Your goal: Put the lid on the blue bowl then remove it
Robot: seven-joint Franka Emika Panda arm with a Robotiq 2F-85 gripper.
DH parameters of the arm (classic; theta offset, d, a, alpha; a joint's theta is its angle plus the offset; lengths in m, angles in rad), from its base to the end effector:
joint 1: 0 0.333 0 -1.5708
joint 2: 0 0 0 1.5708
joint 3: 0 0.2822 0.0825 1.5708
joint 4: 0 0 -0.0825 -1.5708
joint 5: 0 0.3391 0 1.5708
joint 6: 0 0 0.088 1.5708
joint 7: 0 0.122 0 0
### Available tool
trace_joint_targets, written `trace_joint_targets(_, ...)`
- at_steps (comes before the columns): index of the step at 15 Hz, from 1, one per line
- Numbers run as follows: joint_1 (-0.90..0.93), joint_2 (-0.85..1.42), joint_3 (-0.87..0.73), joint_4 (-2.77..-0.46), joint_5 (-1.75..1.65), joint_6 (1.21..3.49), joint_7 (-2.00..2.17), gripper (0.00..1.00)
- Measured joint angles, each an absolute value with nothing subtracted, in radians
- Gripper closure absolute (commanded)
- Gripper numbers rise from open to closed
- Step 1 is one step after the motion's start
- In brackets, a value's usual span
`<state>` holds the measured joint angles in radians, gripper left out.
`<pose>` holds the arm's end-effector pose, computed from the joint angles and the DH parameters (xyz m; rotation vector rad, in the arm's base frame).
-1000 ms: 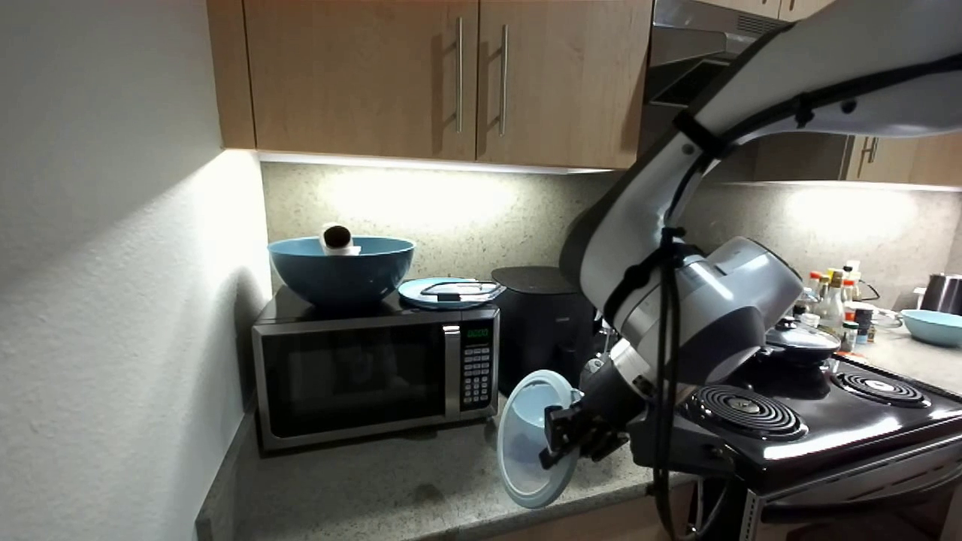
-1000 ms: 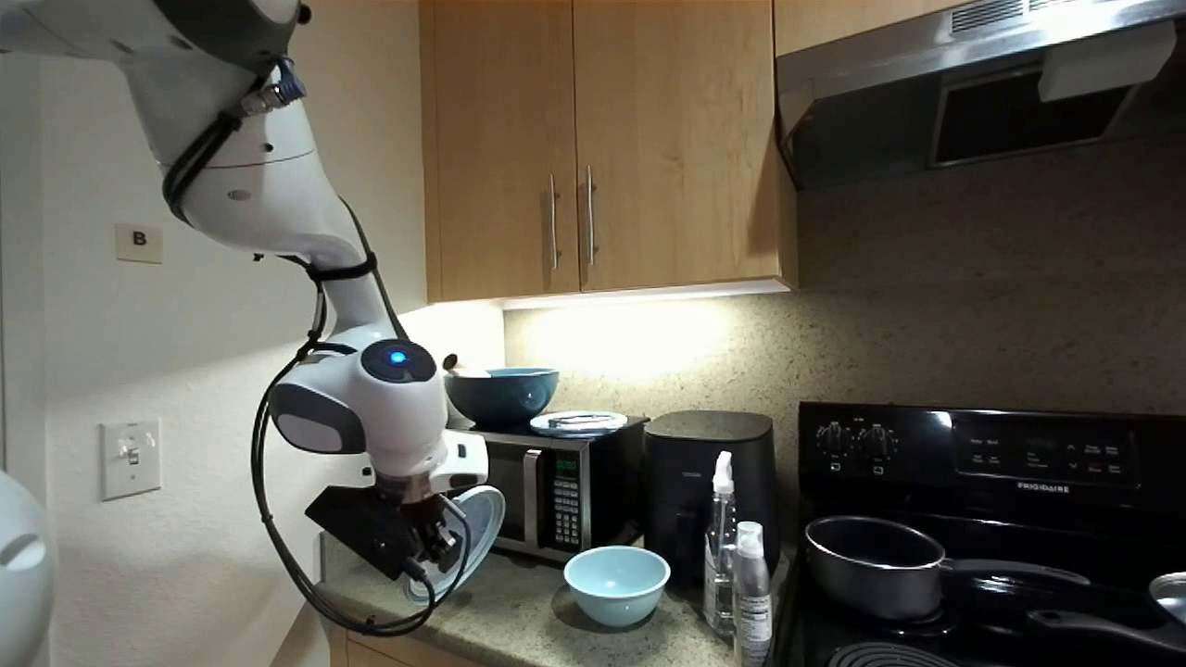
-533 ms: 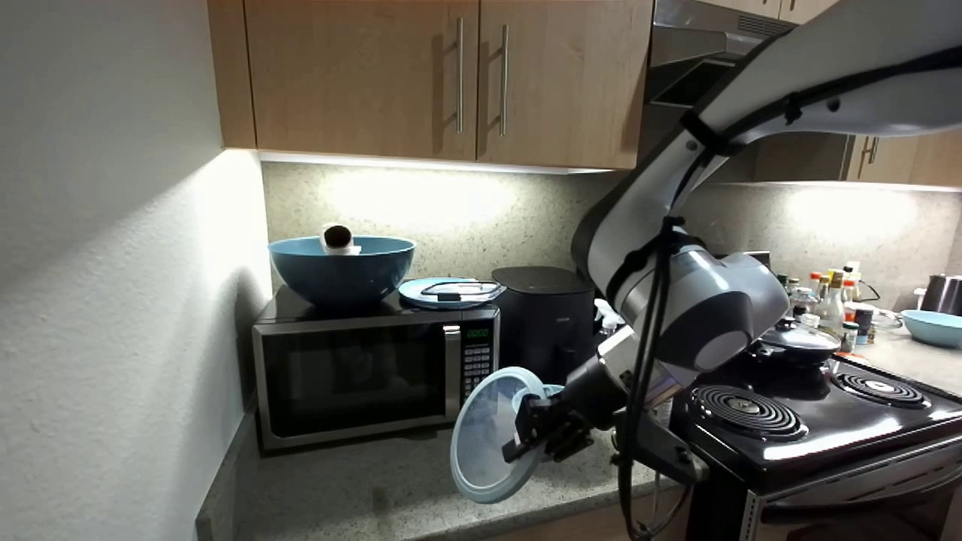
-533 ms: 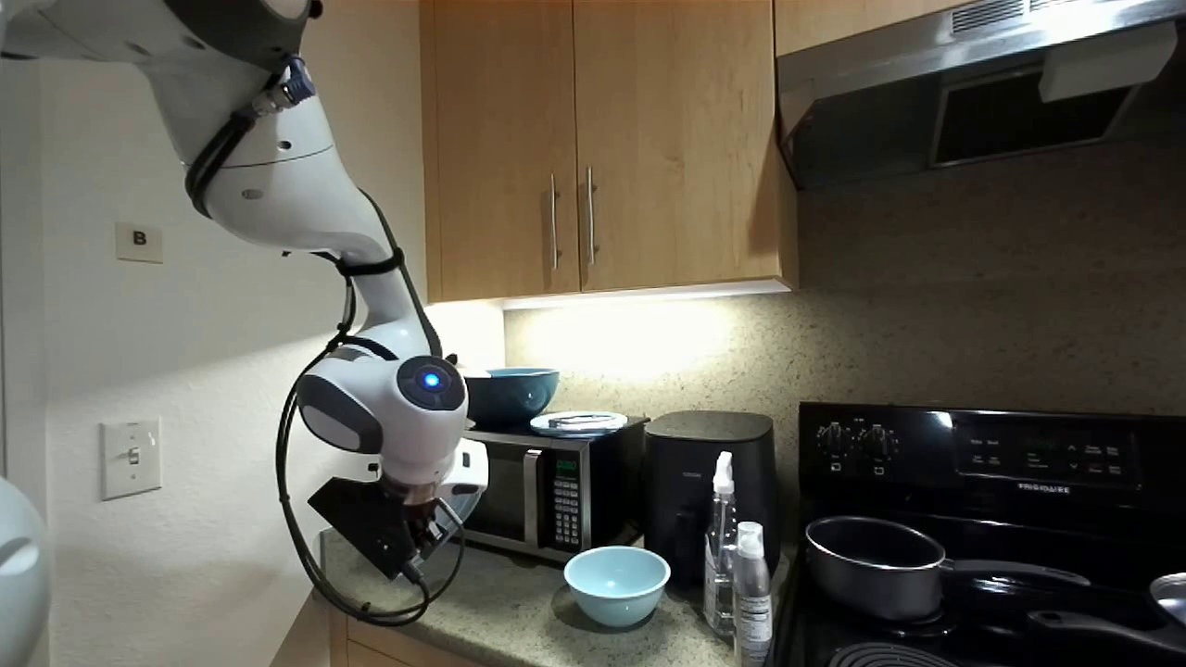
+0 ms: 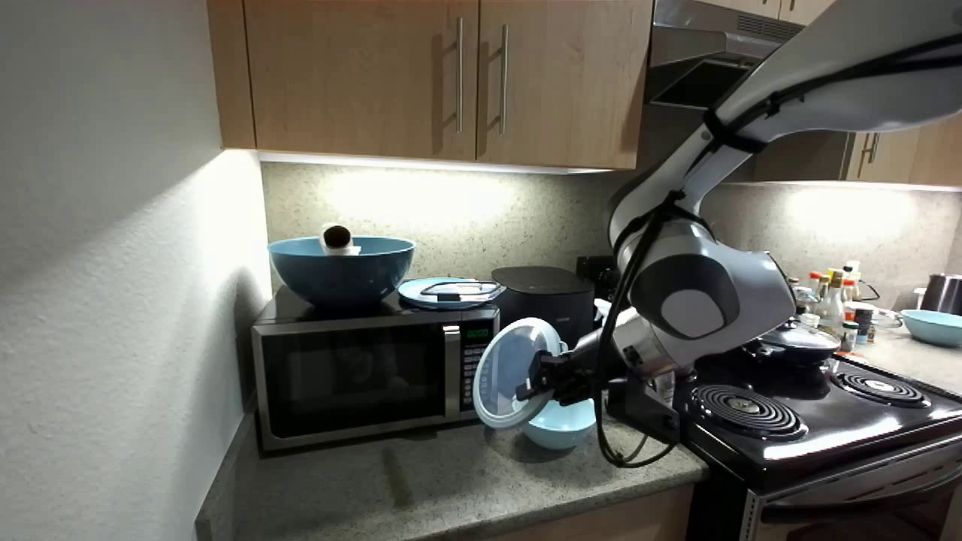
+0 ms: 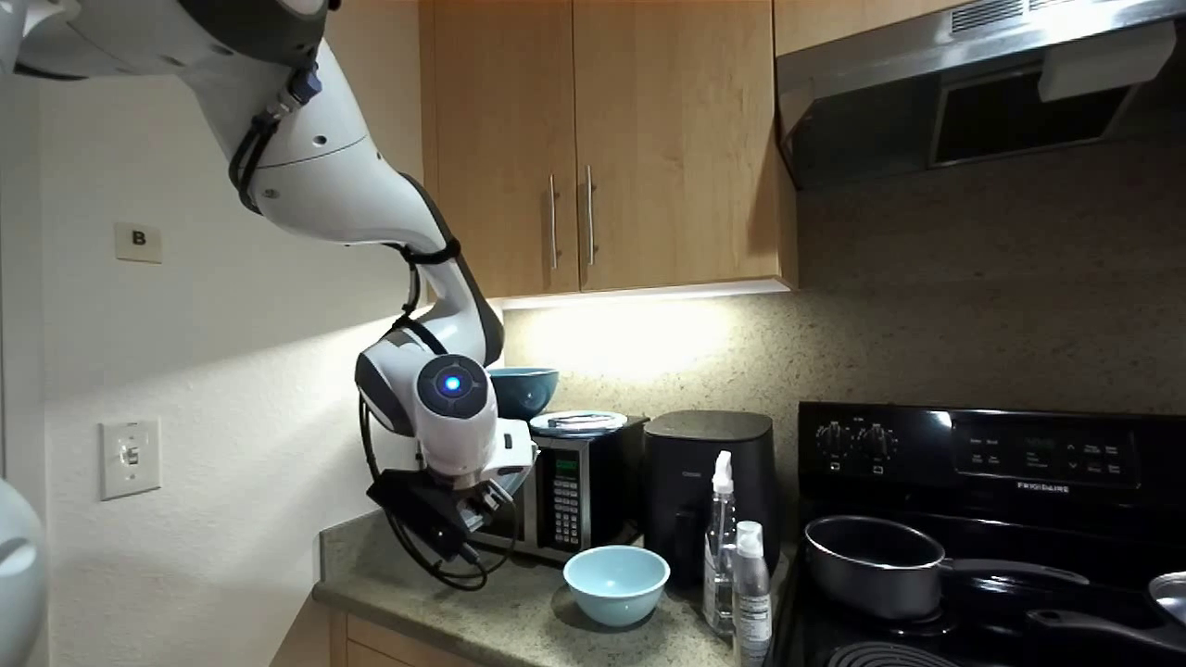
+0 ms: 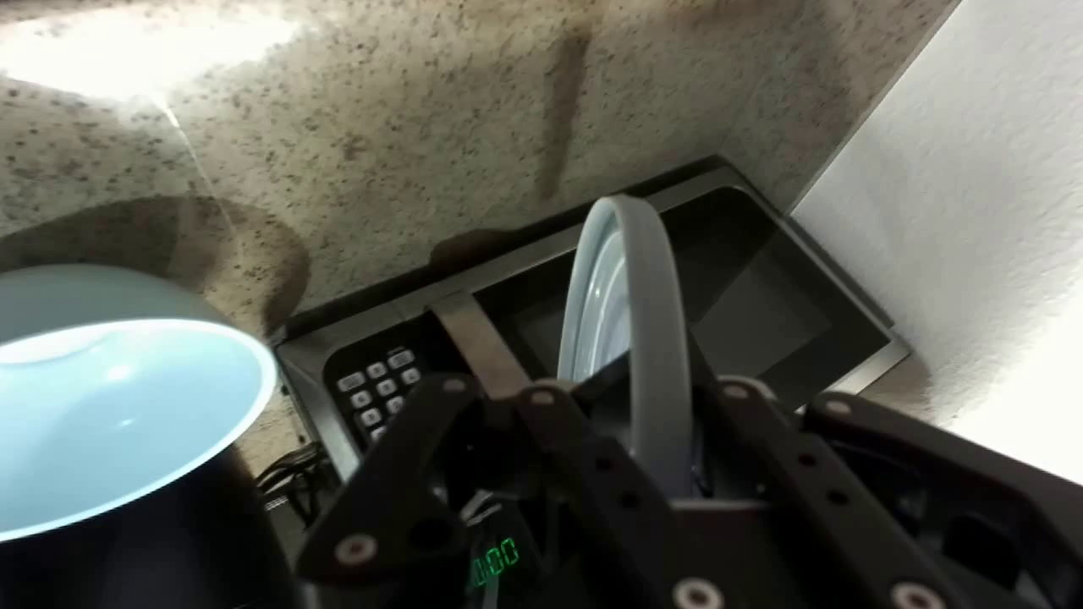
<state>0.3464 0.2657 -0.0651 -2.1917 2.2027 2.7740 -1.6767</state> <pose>0.4953 0.1106 0.2468 -2.3761 0.1465 -0.9194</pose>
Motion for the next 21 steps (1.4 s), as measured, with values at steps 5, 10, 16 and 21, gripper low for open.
trace_joint_targets(5, 0.337, 0.266, -0.067, -2.207, 2.205, 2.774, -1.662, 0.99)
trace_joint_targets(10, 0.331, 0.314, -0.131, -2.184, 2.241, 2.775, -1.740, 0.99)
trace_joint_targets(16, 0.236, 0.437, -0.241, -2.101, 2.273, 2.609, -1.777, 0.99)
trace_joint_targets(21, 0.119, 0.487, -0.151, -2.074, 2.110, 2.399, -1.555, 0.99)
